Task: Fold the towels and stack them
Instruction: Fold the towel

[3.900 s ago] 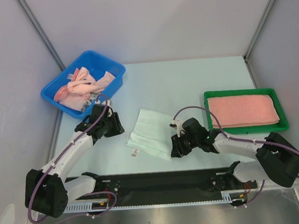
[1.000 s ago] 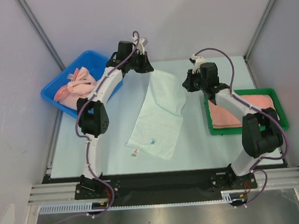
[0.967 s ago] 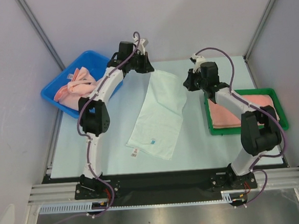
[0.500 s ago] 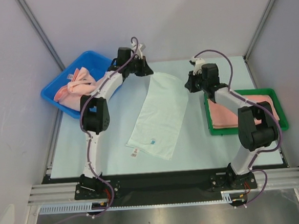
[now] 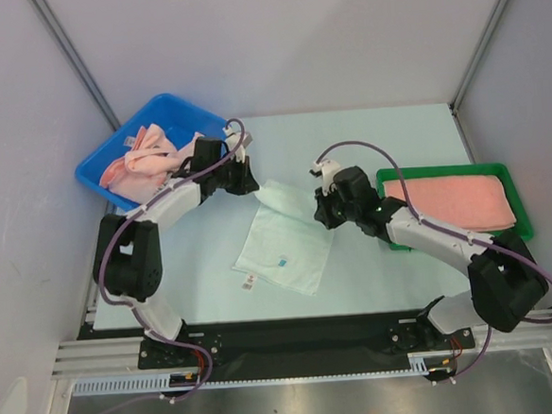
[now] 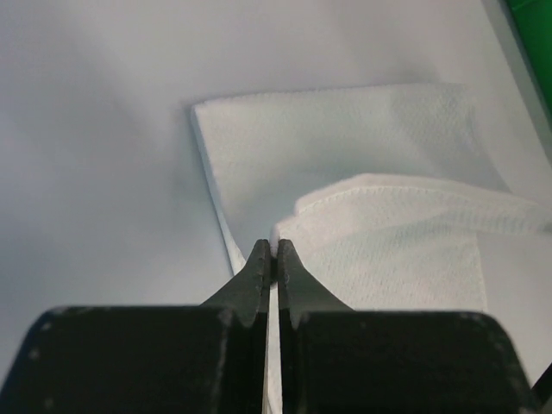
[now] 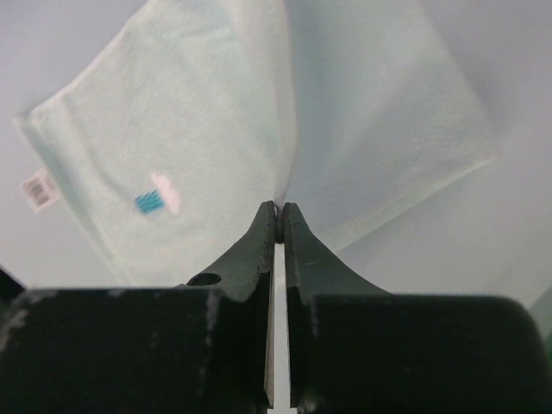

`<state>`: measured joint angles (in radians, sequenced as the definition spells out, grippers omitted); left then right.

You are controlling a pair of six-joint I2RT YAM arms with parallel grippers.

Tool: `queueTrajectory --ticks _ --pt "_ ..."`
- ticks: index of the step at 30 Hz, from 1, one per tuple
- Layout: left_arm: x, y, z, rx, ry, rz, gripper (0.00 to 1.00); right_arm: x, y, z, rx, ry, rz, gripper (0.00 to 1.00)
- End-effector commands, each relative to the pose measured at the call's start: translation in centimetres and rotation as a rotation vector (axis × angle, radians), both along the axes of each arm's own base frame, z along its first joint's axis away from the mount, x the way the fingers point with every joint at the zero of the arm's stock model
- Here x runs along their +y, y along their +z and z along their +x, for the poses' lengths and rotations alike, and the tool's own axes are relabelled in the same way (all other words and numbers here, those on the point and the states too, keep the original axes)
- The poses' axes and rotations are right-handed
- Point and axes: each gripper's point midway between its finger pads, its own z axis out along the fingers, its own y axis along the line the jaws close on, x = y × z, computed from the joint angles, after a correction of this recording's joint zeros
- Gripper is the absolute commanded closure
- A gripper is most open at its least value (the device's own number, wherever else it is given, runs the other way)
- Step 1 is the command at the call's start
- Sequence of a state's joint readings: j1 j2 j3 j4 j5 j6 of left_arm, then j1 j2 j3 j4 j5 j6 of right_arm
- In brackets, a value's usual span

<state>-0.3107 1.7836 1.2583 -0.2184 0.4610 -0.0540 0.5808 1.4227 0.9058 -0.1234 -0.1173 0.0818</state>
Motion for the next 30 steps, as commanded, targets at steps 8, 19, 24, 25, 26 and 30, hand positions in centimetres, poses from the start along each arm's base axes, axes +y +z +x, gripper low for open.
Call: queueTrajectory --ticks 8,19,24,25,26,30 --pt "2.9 0.8 -6.1 -0.011 0.09 0.004 1.0 2.0 -2.7 -9.6 0.108 0.046 -0.012 1.0" --pt "4.0 -2.4 -10.9 0.172 0.157 -0.001 1.0 2.3 -3.8 -13.2 0.14 0.076 0.026 1.0" --pt "4.4 -3.0 -12.3 0.207 0.199 -0.006 0.96 3.1 -4.9 -15.0 0.165 0.107 0.037 1.0" --pt "4.6 -3.4 -12.6 0.222 0.216 0.003 0.93 3.3 -5.1 -15.0 0.164 0.107 0.046 1.0" --pt "4.7 -3.7 -12.9 0.236 0.228 0.006 0.92 3.5 -5.5 -15.6 0.187 0.128 0.052 1.0" --pt "5.7 -5.4 -14.1 0.315 0.314 0.039 0.79 4.4 -7.4 -16.9 0.231 0.164 0.03 1.0"
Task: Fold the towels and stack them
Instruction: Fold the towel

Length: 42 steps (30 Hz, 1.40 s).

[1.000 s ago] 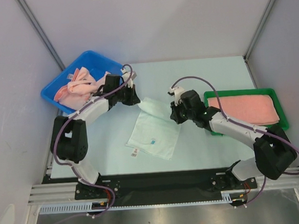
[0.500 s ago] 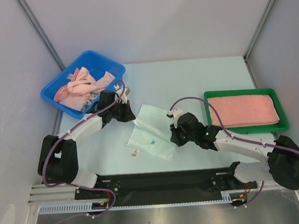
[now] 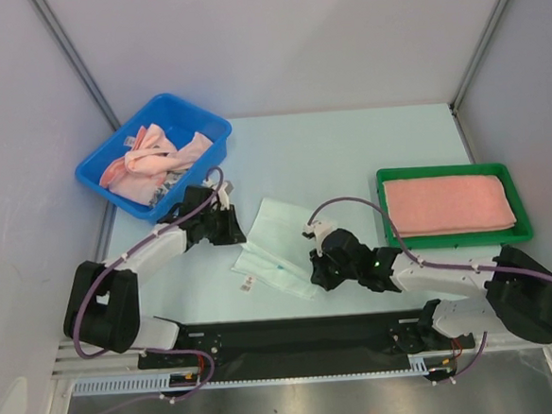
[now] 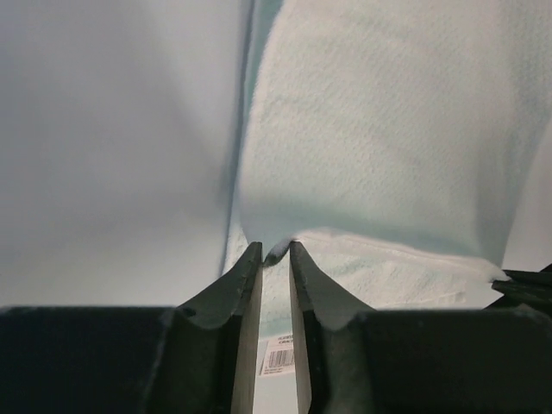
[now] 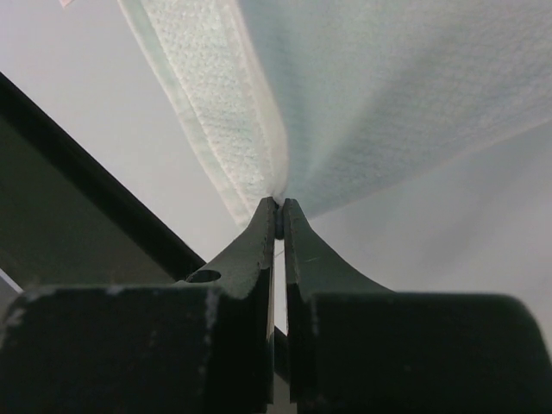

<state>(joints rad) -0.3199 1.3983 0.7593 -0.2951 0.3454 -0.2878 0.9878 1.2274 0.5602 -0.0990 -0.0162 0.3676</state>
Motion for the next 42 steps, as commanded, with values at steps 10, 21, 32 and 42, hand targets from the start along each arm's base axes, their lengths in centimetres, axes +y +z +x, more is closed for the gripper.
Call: queueTrajectory --ticks 10,21,32,42 --pt "2.9 0.0 -1.3 0.083 0.352 0.092 0.61 2.2 -2.6 -2.2 0.027 0.081 -0.012 1.0" --pt "1.0 -1.3 -2.4 0.121 0.38 0.028 0.5 2.3 -2.0 -2.7 0.018 0.086 -0.001 0.71" --pt "0.9 -5.5 -4.5 0.189 0.391 0.028 0.59 -2.0 1.0 4.4 0.06 -0.394 0.047 0.65" --pt "-0.2 -5.2 -6.7 0.185 0.444 -0.043 0.59 -4.8 -3.8 11.7 0.119 -0.574 -0.118 0.69"
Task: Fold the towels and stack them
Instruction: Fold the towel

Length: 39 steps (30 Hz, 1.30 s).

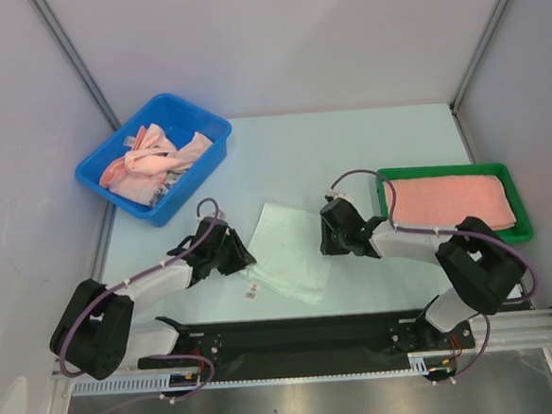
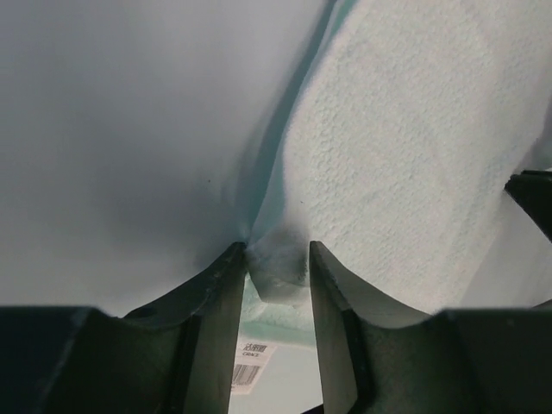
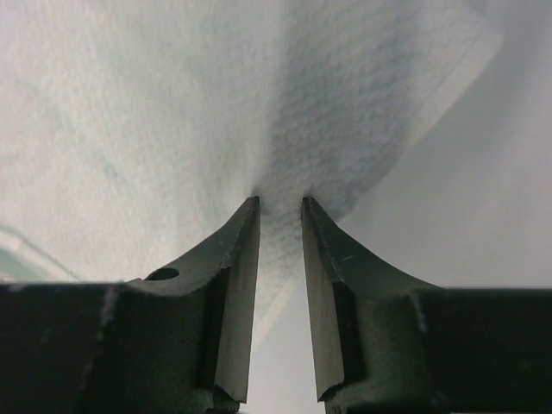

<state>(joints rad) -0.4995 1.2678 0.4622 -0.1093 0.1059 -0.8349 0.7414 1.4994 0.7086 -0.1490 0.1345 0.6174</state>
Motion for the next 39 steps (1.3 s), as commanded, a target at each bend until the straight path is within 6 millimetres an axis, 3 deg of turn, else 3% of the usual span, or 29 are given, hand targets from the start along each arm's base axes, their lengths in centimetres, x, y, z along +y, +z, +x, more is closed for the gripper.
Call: queueTrajectory --ticks 1,4,8,9,10,12,13,17,19,20,23,26,33,39 --pt "1.9 -0.7 -1.0 0.033 0.088 0.075 0.57 -0.3 -0.6 3.2 -0.022 -0.026 -0.046 0.69" --pt "3.1 1.2 1.1 -0.069 0.13 0.136 0.48 -0.4 -1.4 6.3 -0.028 0.001 -0.075 0.7" --pt "3.4 2.8 4.3 -0.107 0.091 0.236 0.47 -0.4 -1.3 10.9 -0.071 0.064 -0.085 0.71" --pt "3.0 3.7 5.3 -0.119 0.082 0.239 0.48 0.2 -0.3 12.5 -0.095 0.085 -0.082 0.71" --pt "2.8 3.1 5.5 -0.103 0.062 0.255 0.49 0.0 0.0 13.2 -0.108 0.124 -0.097 0.71" --pt "1.5 3.5 5.8 -0.114 0.029 0.204 0.5 0.5 1.5 14.0 -0.122 0.157 -0.095 0.7" --pt "1.3 3.6 5.6 -0.122 0.02 0.186 0.51 0.6 3.3 14.0 -0.128 0.158 -0.092 0.7" --pt "0.9 4.1 4.6 -0.149 0.001 0.142 0.51 0.5 6.2 10.8 -0.078 0.079 -0.014 0.67" --pt "0.8 3.8 3.8 -0.131 -0.017 0.132 0.52 0.2 5.7 8.5 -0.014 0.046 0.024 0.66" --pt "0.8 3.7 3.5 -0.127 -0.022 0.13 0.53 -0.1 5.0 6.4 0.035 0.008 0.062 0.66" --pt "0.8 2.4 2.3 -0.084 -0.031 0.132 0.55 -0.4 3.6 3.3 0.102 -0.036 0.121 0.64" --pt "0.2 1.3 1.3 -0.06 -0.05 0.099 0.57 -0.8 2.4 1.4 0.118 -0.053 0.092 0.63" --pt "0.0 -0.9 0.3 -0.018 -0.067 0.088 0.65 -0.5 1.4 -0.8 0.134 -0.069 0.097 0.65" --pt "0.1 -1.4 -0.3 0.001 -0.072 0.106 0.73 -0.5 0.1 -1.9 0.143 -0.068 0.054 0.68"
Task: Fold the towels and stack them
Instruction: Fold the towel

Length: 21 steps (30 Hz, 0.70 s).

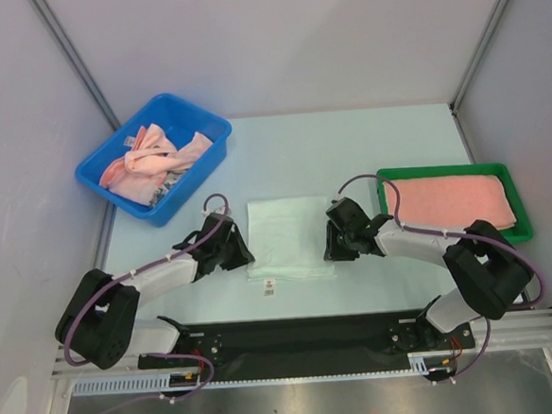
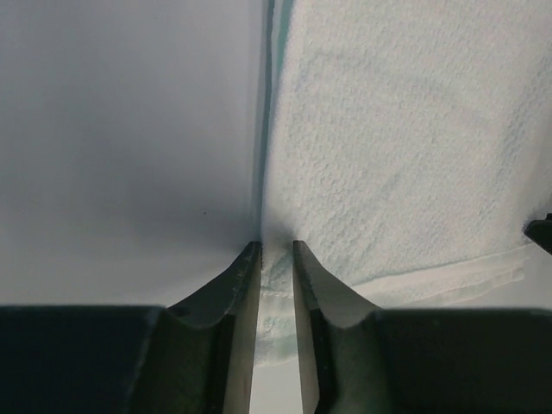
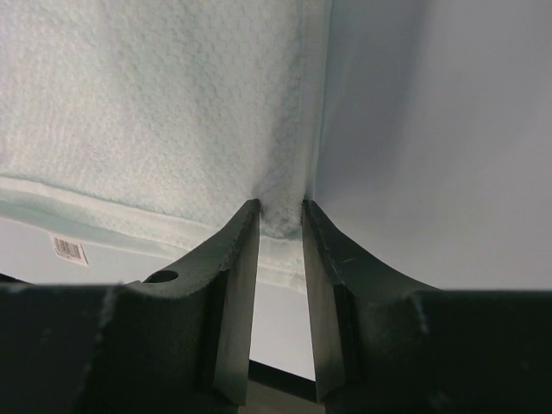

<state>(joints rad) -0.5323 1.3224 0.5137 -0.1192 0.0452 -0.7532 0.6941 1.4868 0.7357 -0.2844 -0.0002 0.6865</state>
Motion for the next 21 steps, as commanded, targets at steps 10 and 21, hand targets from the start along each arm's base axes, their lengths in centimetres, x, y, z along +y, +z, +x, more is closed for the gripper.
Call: queueTrajectory --ticks 10,21 --pt "0.5 -0.5 -1.1 0.046 -0.016 0.043 1.0 -0.4 0.6 -0.2 -0.047 -0.033 -0.042 0.68" --pt "0.4 1.7 -0.4 0.008 -0.017 0.048 1.0 -0.5 1.2 0.4 -0.069 -0.025 -0.06 0.96"
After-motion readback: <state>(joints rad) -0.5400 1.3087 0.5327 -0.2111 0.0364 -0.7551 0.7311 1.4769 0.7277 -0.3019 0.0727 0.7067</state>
